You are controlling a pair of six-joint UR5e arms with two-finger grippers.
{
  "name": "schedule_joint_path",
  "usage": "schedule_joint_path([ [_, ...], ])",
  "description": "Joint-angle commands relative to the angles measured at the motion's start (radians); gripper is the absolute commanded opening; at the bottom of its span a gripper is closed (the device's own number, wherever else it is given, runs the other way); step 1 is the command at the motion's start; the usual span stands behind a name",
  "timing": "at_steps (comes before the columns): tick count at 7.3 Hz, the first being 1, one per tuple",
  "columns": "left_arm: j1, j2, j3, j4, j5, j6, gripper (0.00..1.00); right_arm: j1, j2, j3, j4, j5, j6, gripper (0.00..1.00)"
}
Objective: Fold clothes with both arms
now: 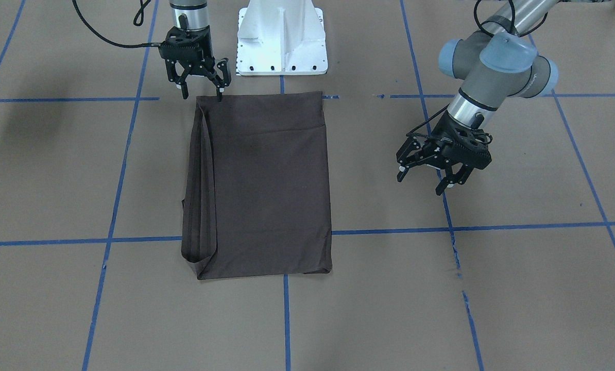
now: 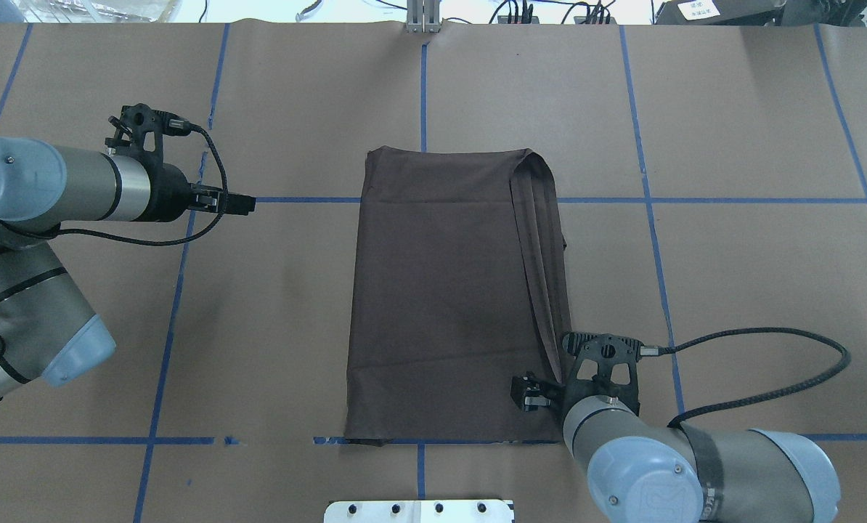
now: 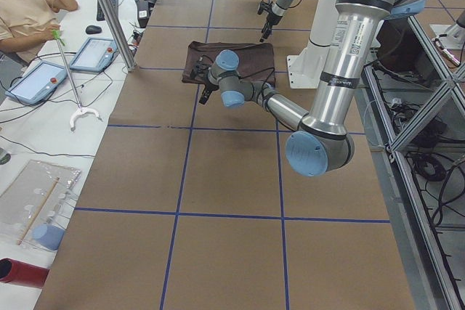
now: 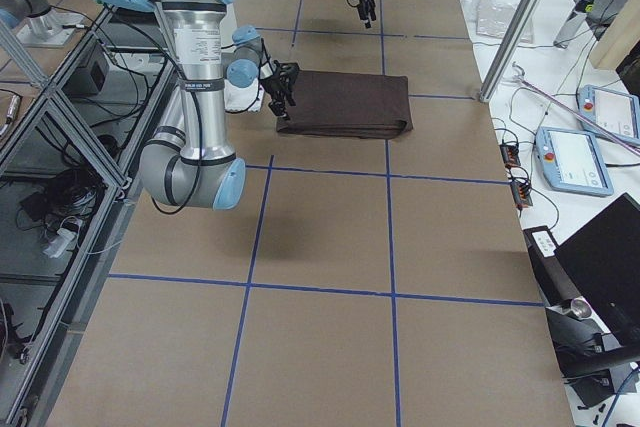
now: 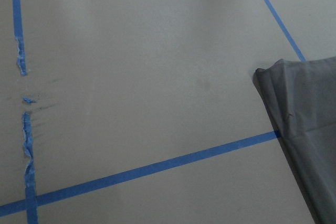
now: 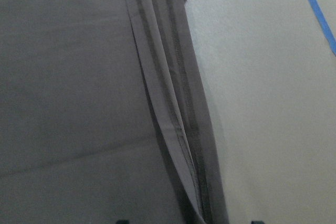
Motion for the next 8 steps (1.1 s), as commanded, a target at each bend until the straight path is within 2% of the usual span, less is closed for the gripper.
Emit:
schedule_joint_path([
  [1, 0.005, -0.001, 0.006, 0.0, -0.001, 0.0, 1.0, 0.078, 0.087, -0.089, -0.098, 0.074, -0.19, 1.0],
  [2, 0.008, -0.001, 0.006, 0.0, -0.001, -0.001, 1.0, 0.08, 0.112, -0.098, -0.178, 0.08, -0.237, 1.0],
  [3, 0.009, -0.001, 0.006, 0.0, -0.003, -0.002, 1.0, 0.08, 0.112, -0.105, -0.206, 0.109, -0.24, 1.0],
  [7, 0.011, 0.001, 0.006, 0.0, -0.001, -0.002, 1.0, 0.066, 0.106, -0.128, -0.213, 0.117, -0.242, 1.0],
  [8, 0.011, 0.001, 0.006, 0.0, -0.001, -0.002, 1.0, 0.068, 0.107, -0.126, -0.257, 0.116, -0.274, 1.0],
])
